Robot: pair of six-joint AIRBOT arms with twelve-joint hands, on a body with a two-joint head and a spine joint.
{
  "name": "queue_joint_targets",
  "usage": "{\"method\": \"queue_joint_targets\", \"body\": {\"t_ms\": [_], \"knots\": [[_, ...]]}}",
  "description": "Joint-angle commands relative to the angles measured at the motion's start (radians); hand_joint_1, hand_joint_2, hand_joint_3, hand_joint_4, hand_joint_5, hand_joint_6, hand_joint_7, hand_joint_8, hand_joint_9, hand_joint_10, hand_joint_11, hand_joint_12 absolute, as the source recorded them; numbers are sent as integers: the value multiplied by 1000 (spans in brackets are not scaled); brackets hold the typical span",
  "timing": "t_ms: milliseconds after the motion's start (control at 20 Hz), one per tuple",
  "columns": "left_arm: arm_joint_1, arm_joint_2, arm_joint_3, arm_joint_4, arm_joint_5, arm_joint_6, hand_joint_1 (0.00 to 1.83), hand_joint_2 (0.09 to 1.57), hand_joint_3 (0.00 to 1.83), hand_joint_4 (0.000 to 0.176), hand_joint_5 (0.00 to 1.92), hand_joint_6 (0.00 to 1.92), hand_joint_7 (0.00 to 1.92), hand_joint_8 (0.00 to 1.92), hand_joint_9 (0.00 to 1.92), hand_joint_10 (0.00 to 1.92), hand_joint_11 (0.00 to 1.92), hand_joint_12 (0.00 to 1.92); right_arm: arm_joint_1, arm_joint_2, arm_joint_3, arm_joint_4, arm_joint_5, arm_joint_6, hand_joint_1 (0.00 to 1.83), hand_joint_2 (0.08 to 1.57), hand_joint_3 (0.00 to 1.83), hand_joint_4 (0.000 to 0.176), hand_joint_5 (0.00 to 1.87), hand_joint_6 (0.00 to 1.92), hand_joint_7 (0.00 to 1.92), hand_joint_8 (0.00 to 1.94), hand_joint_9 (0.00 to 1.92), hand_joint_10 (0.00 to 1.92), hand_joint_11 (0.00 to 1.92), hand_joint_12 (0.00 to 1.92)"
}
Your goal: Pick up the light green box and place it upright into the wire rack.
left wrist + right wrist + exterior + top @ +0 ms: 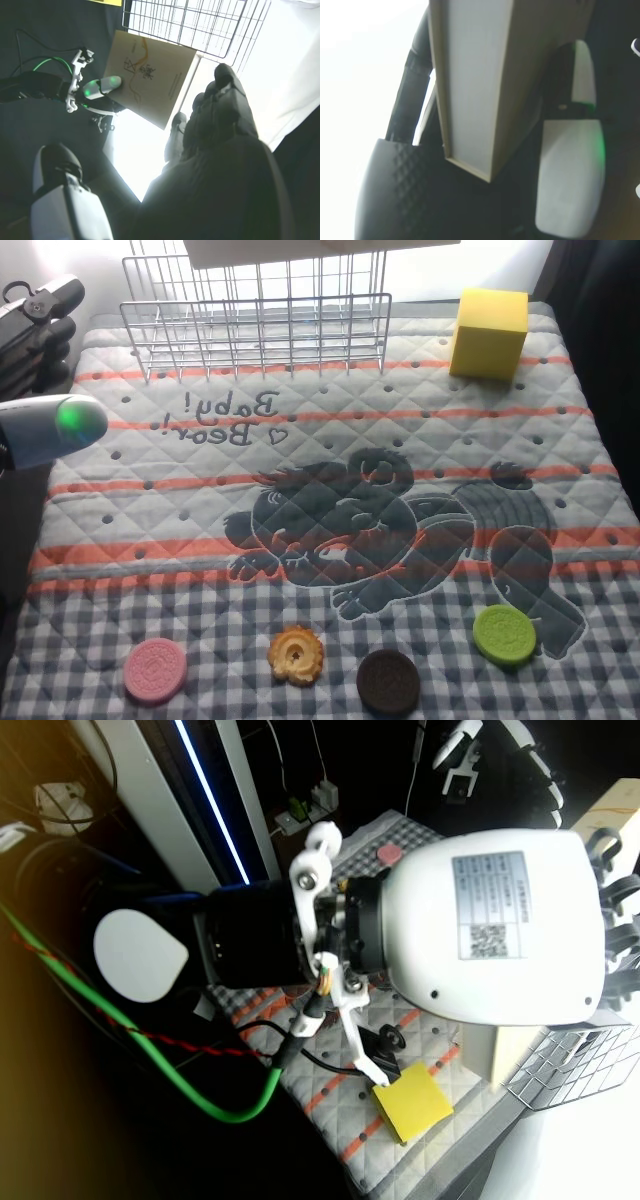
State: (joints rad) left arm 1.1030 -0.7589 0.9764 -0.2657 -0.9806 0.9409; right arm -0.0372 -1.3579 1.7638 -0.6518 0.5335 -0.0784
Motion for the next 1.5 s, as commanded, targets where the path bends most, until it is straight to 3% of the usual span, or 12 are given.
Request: {"method": "queue_joint_targets", "body": {"t_ms": [0,100,250,300,450,600,650,800,1250,1350,1400,1450], "knots": [[-13,-8,6,-8,-121,-11,588,738,2,176,28,1,0,0,0,0,0,350,7,6,7,57,86,3,1257,1128,0,0,842,1041,1095,958,1415,20,1021,973],[-13,-10,5,-8,-121,-12,616,723,0,176,29,2,0,0,0,0,0,542,7,5,7,63,86,3,1268,1108,0,0,879,977,1137,890,1430,17,1088,866],[-13,-10,6,-8,-120,-12,617,731,1,176,21,0,0,0,0,0,0,500,5,-4,9,69,86,3,1270,1099,0,0,892,966,1162,838,1438,11,1092,813],[-13,-10,6,-8,-120,-13,615,716,0,176,31,1,0,0,1,0,0,606,3,-9,9,73,88,3,1274,1093,0,0,904,947,1178,812,1453,13,1109,800],[-13,-12,6,-8,-120,-13,617,725,0,176,27,1,0,0,0,0,0,562,-4,-18,9,75,94,3,1271,1106,3,0,878,960,1139,898,1464,7,1164,777],[-13,-12,6,-7,-119,-13,619,729,1,176,42,4,0,0,0,0,0,514,-8,-25,11,81,94,3,1272,1100,0,0,896,936,1156,864,1472,6,1134,805],[-13,-13,6,-7,-119,-14,607,729,0,176,39,1,0,0,0,0,0,541,-11,-29,13,84,94,3,1268,1109,0,0,885,955,1135,903,1449,1,1013,899],[-14,-14,6,-7,-120,-16,604,730,1,176,21,0,0,0,0,0,0,545,-13,-30,16,85,94,3,1272,1101,1,0,900,894,1150,893,1481,10,1100,919],[-14,-23,10,-8,-113,-19,593,723,0,170,31,2,0,0,0,0,0,515,47,5,-9,76,132,3,1272,1091,0,0,900,968,1191,771,1438,0,1201,655],[-14,-24,11,-8,-111,-19,596,717,0,176,22,8,0,0,0,0,0,426,65,12,-23,70,149,3,1256,1142,0,0,791,1095,1094,957,1398,1,1025,778],[-14,-25,11,-7,-109,-19,567,728,2,176,10,2,0,0,0,0,0,425,68,15,-31,70,163,2,1231,1161,0,0,767,1162,1038,1029,1315,0,658,1015],[-14,-25,12,-7,-108,-19,559,734,3,176,3,3,0,0,0,0,0,384,68,15,-37,70,168,-3,1214,1174,1,0,747,1212,1006,1066,1265,0,483,1114]]}}
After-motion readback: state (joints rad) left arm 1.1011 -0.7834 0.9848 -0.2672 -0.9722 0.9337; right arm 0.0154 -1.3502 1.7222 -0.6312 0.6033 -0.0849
